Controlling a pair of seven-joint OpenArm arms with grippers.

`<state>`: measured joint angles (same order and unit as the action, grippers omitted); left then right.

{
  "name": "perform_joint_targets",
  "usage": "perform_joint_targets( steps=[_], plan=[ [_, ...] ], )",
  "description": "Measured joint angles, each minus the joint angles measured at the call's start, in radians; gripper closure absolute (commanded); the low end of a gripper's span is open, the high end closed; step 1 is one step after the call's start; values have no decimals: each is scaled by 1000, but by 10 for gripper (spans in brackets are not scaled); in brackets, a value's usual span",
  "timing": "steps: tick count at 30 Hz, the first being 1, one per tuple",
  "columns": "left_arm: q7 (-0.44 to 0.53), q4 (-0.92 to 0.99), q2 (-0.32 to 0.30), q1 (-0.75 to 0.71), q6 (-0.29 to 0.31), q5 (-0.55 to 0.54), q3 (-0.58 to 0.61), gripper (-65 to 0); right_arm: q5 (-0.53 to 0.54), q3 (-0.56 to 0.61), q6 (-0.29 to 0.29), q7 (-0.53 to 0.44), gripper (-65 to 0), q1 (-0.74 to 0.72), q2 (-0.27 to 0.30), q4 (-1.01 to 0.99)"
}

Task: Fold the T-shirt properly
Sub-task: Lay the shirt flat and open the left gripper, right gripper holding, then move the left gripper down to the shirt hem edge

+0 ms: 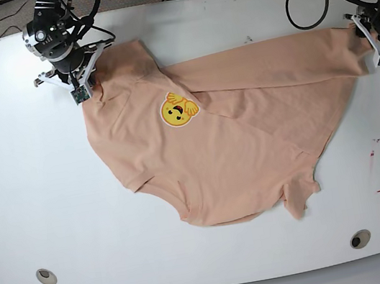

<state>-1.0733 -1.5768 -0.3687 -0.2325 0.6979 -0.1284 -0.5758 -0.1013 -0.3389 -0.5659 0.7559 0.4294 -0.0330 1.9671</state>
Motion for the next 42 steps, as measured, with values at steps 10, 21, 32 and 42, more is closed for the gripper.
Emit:
perform_joint_targets(
  steps=[10, 21, 32, 42],
  plan=[
    [-107, -51, -3, -4, 0, 12, -60, -303, -3, 4, 0, 0, -2, -2, -1, 0],
    [-122, -216, -1, -2, 0, 1, -69, -301, 1, 5, 0, 0, -2, -3, -1, 0],
    [-138, -279, 0, 4, 0, 4, -121, -301, 1, 5, 0, 0, -2, -2, -1, 0],
    [-138, -277, 44, 170, -1, 14, -105, -304, 1, 5, 0, 0, -2, -2, -1, 0]
  ],
)
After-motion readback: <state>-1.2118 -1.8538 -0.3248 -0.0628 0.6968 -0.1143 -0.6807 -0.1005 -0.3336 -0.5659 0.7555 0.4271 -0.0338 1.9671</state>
